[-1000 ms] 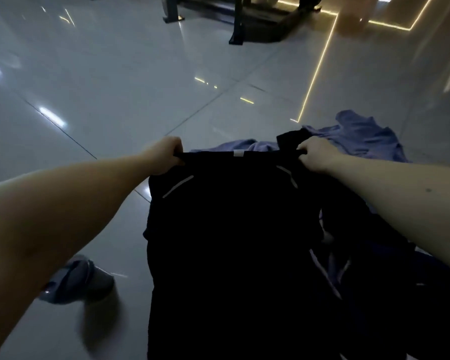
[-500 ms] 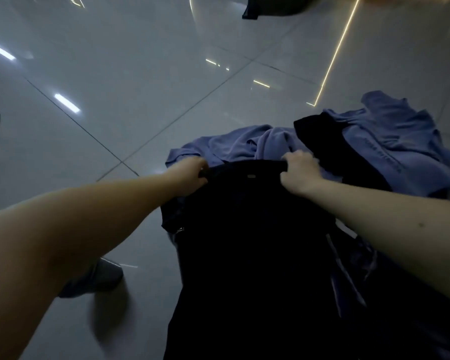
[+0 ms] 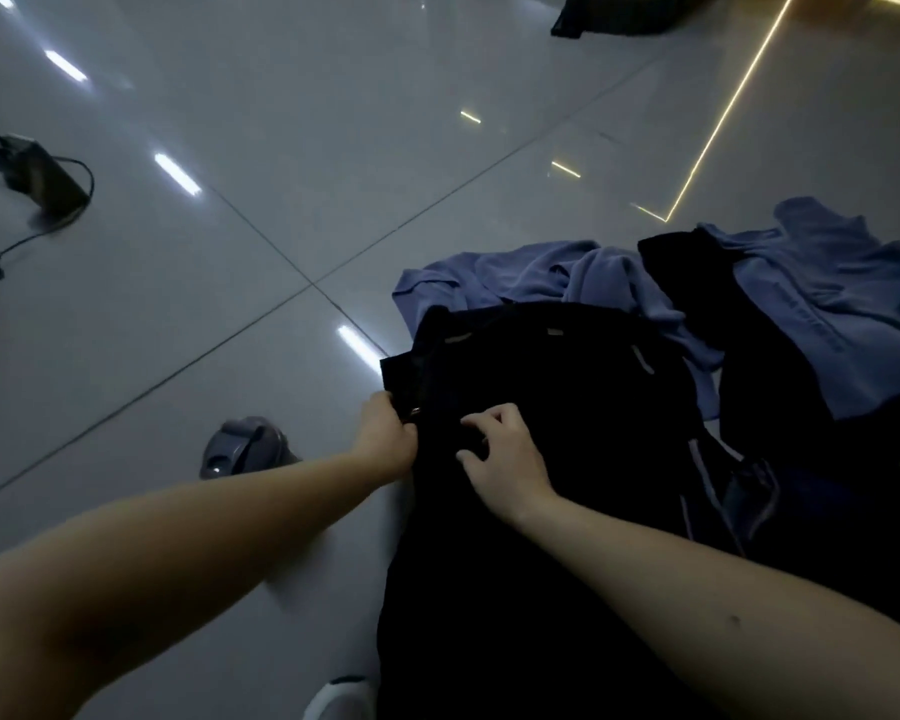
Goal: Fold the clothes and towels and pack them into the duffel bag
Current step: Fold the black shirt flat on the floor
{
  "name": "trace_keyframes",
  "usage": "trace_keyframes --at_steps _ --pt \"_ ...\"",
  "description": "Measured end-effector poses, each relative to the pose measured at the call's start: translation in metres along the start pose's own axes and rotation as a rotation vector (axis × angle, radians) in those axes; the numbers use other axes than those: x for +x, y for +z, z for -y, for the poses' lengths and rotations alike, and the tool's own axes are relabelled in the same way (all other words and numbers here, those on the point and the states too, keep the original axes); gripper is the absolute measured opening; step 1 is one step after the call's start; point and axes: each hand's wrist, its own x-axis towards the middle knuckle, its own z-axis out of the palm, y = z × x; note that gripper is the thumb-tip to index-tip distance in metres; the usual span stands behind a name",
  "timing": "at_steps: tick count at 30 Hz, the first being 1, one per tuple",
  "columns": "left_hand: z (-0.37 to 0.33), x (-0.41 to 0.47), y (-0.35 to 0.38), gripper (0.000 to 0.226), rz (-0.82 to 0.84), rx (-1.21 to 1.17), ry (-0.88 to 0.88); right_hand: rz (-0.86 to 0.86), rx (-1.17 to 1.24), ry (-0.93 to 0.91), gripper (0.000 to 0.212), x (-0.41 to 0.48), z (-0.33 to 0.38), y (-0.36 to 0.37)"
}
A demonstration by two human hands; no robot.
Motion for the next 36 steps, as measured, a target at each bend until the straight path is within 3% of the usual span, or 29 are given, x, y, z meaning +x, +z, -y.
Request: trace_keyframes --at_steps 4,10,13,18,22,26,30,33,36 --pt "0.011 -0.006 -0.001 0.019 0.203 -0.208 -0.221 0.027 0.003 -0.005 0.04 -0.002 0.011 0.025" --pt "0.02 0.012 0.012 0.025 0.253 -0.246 -0.212 0.002 -0.02 0.062 0.035 0.006 0.009 0.031" --pt "0.015 0.015 0.018 0.045 0.263 -0.307 -0.222 0.013 -0.004 0.1 0.034 0.01 0.004 0.027" --pt "0.021 0.032 0.029 0.095 0.191 -0.253 -0.231 0.02 -0.029 0.169 0.044 0.018 0.008 0.012" --pt "-0.003 0.005 0.0 0.09 0.187 -0.238 -0.317 -0.024 0.039 0.098 0.05 0.028 0.032 -0.001" --pt "-0.004 -0.009 -0.039 0.103 0.202 -0.163 -0.355 0.059 0.126 0.028 0.042 0.035 0.07 -0.009" --pt "-0.015 -0.022 -0.078 0.113 0.149 -0.096 -0.355 0.139 -0.075 -0.002 0.034 0.044 0.108 -0.014" --pt "-0.02 -0.03 -0.098 0.095 0.145 0.013 -0.397 0.232 -0.195 0.092 0.034 0.048 0.123 -0.012" --pt "-0.024 -0.032 -0.111 0.077 0.347 0.123 -0.407 0.229 -0.012 0.181 0.027 0.045 0.131 -0.006"
